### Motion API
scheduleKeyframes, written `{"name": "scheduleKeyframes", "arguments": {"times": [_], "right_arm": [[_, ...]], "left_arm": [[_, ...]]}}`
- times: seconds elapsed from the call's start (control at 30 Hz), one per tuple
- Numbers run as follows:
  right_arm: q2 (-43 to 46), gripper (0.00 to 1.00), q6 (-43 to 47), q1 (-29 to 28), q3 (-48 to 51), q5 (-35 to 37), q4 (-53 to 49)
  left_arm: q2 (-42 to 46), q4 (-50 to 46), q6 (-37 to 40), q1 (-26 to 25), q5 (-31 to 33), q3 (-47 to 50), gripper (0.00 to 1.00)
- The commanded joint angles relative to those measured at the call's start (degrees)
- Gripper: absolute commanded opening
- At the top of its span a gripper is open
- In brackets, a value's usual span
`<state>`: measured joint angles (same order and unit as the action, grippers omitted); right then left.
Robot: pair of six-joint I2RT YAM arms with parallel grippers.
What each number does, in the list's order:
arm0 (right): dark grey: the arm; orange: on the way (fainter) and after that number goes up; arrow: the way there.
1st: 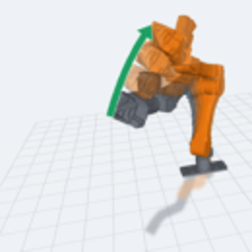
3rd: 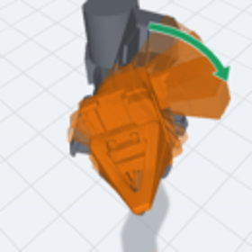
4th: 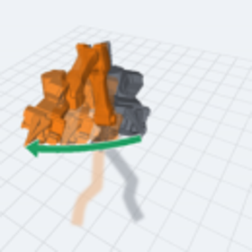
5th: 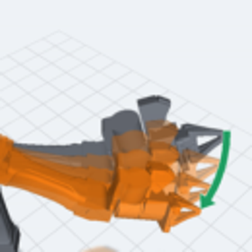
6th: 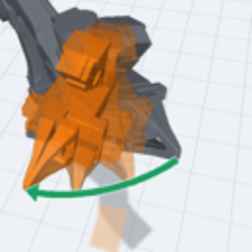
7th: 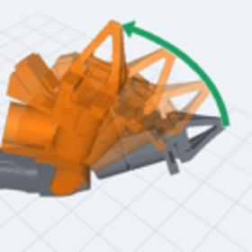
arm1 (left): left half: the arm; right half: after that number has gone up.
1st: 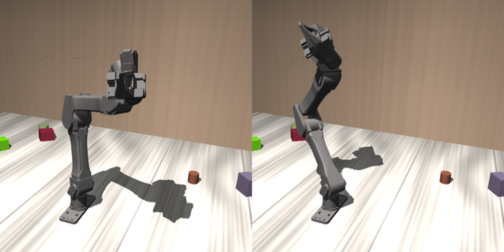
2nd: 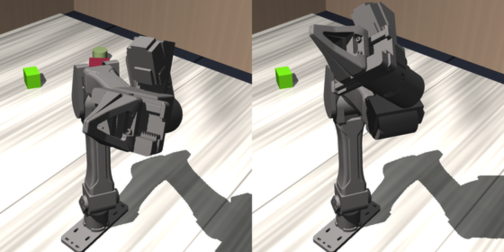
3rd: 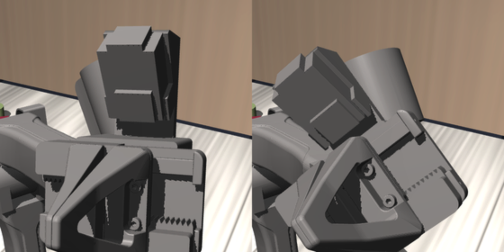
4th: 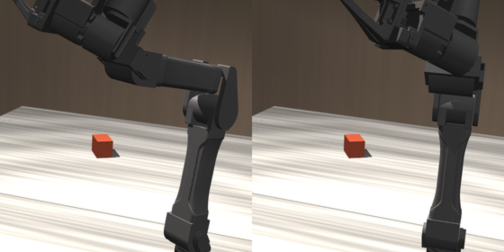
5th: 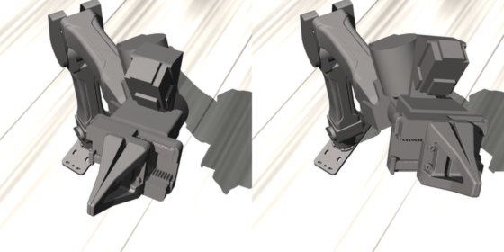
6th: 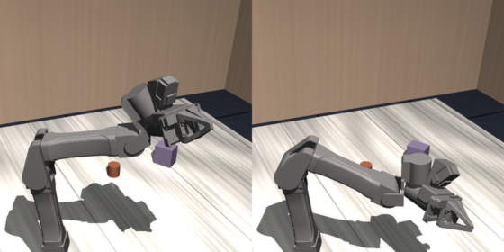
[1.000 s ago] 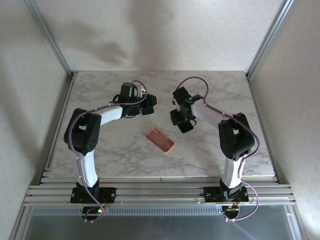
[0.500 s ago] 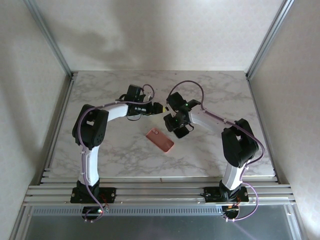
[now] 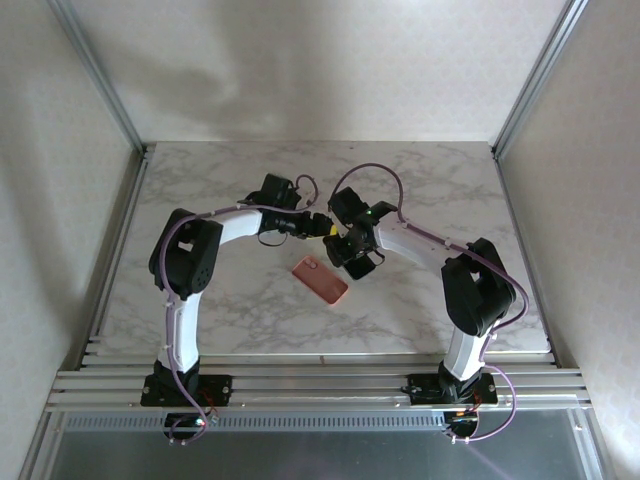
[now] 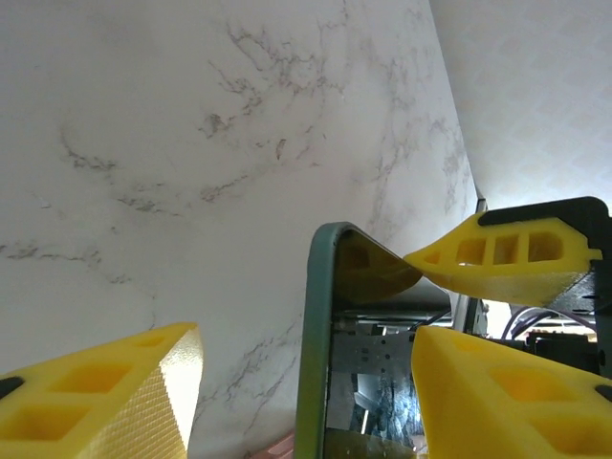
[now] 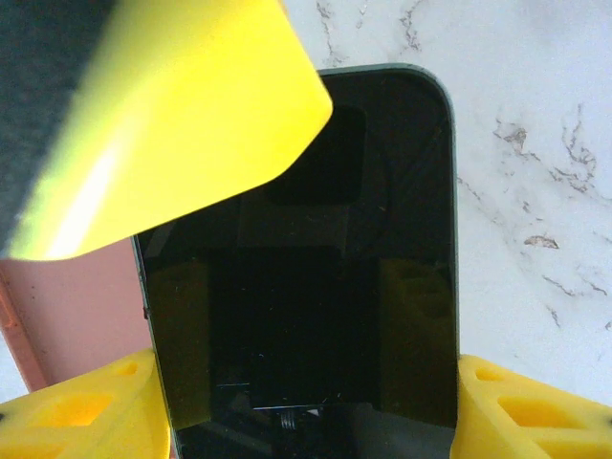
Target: Put the phone into the phone case
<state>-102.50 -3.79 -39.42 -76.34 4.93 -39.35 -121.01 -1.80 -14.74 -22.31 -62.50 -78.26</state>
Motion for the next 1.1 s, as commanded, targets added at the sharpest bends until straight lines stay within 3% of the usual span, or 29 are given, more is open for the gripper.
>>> {"name": "scheduleKeyframes", "arguments": {"times": [0.0, 0.73, 1.07], "right_arm": [[0.4, 0.64, 0.3, -0.6, -0.5, 1.3, -0.9], [0.1, 0.63, -0.1, -0.7, -1.2, 1.8, -1.6], [0.2, 0.62, -0.2, -0.7, -1.4, 1.6, -1.7]], "left_arm": [[-0.7, -1.0, 1.6, -0.4, -2.5, 0.9, 0.58], [-0.7, 1.5, 0.0, -2.6, -3.1, 2.4, 0.50], [-1.4, 2.4, -1.0, -3.3, -3.5, 1.4, 0.40]]}}
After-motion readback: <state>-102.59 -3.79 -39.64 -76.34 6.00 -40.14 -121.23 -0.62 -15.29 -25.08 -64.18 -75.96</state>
